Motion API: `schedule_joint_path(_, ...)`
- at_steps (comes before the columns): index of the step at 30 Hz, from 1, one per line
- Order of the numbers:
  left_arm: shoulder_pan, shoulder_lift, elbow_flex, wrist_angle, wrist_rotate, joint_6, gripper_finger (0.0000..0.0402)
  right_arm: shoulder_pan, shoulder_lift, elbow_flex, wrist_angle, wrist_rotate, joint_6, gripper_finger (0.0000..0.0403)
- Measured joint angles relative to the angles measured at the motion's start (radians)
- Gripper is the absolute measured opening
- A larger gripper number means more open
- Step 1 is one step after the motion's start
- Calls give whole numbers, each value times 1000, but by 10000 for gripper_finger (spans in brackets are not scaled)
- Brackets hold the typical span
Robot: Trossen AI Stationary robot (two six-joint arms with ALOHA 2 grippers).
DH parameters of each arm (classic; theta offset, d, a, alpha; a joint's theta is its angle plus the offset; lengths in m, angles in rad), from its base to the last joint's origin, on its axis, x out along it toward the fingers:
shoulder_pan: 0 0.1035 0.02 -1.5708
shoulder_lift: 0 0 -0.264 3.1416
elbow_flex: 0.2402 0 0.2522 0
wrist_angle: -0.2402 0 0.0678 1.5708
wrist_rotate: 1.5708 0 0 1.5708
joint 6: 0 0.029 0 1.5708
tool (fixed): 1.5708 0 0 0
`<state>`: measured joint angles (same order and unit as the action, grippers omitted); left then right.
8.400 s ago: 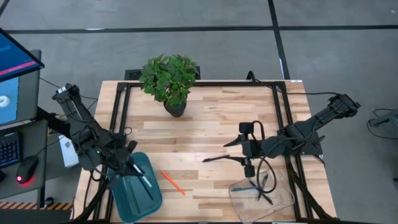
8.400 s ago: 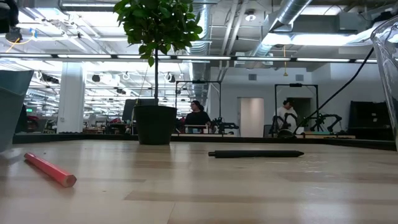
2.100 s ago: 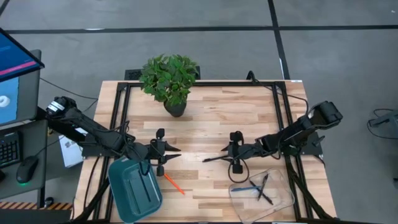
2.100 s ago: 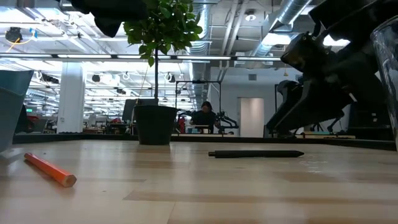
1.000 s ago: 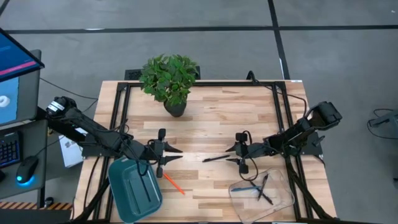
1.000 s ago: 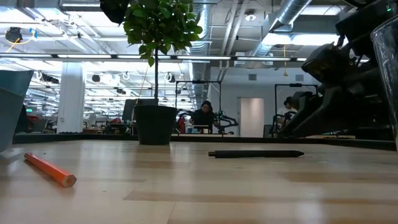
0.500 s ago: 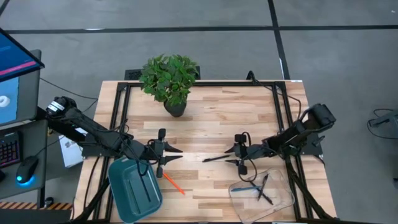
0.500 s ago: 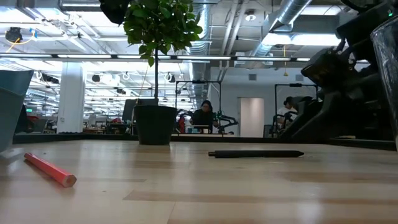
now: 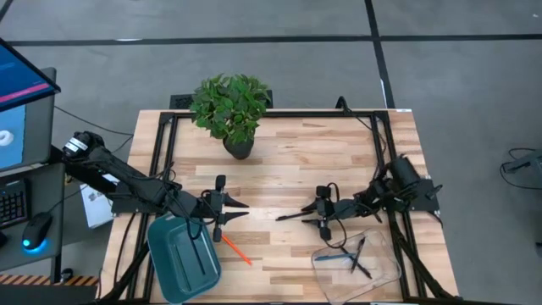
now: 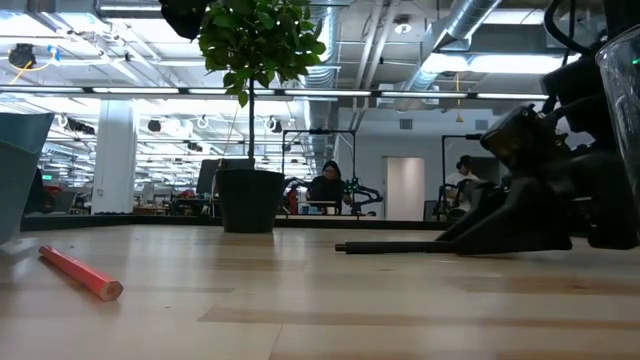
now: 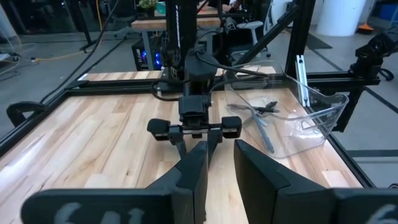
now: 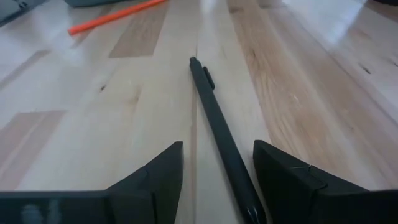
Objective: Sort pens & pencils
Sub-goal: Put the black pen into the transparent bin
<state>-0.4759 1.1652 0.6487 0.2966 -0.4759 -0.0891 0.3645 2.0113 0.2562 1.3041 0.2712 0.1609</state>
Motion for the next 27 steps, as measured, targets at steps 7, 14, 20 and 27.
schedule_joint_path(7,0,0,0,0,0,18,71,-2,69,-6,108,-5,-9,217)
schedule_joint_path(14,0,0,0,0,0,17,71,-2,69,-10,102,-6,2,217)
schedule_joint_path(20,0,0,0,0,9,16,71,0,70,-3,97,-5,14,217)
schedule_joint_path(27,0,0,0,0,26,15,71,2,71,0,94,-5,14,217)
